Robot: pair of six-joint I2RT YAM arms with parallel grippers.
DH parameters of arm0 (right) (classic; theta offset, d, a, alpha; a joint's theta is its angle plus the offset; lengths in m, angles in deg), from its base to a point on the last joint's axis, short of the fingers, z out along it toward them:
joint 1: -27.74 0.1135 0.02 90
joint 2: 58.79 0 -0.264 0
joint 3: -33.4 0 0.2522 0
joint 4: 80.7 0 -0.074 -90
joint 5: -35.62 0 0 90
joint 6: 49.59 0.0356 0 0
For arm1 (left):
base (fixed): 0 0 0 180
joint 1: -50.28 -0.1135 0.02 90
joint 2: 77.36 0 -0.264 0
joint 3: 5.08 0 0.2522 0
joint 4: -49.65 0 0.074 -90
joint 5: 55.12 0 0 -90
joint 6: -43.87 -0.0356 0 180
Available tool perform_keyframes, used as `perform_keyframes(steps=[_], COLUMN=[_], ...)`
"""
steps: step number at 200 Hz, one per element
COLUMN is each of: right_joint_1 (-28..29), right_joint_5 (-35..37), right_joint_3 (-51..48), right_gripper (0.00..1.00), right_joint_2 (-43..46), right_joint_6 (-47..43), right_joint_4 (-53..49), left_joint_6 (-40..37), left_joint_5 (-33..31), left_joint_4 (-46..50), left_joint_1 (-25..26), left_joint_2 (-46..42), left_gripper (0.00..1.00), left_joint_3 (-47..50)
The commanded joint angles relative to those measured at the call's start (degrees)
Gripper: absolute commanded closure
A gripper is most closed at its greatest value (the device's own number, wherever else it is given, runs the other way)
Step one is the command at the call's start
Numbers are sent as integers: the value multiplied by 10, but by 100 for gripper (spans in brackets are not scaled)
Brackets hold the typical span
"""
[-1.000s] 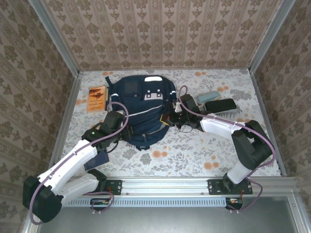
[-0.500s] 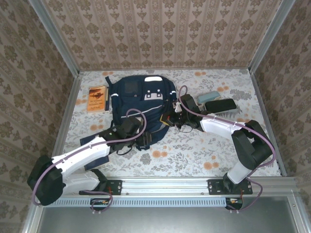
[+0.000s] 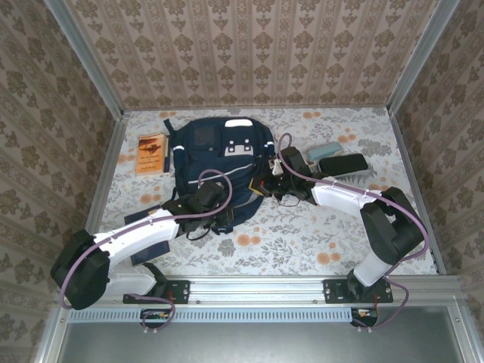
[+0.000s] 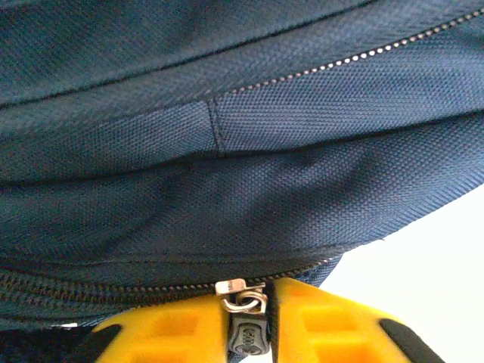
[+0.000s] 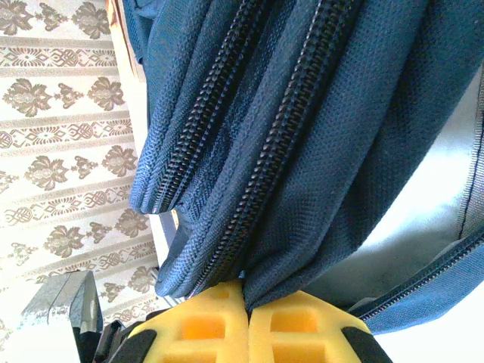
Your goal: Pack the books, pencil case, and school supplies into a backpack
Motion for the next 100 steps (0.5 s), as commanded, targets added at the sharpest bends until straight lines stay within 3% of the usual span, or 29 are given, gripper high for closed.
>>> perform_keyframes(steps=[1,43,100], right_joint_1=[1,-2,-21], right_joint_5=[1,34,116], right_joint_3=[6,3,-3], right_gripper=[100,100,100], right_joint_2=[5,13,25], right_joint_6=[-2,-11,-49], right_joint_4=[8,-23,-109], left_joint_6=[0,-19,-50], left_joint_5=[-16,-40,-62], left_joint_4=[13,56,124], left_joint_1=[1,-4,-42], left_joint_2=[-7,-36,-86], left_gripper=[86,100,100], left_joint_3=[0,-2,5])
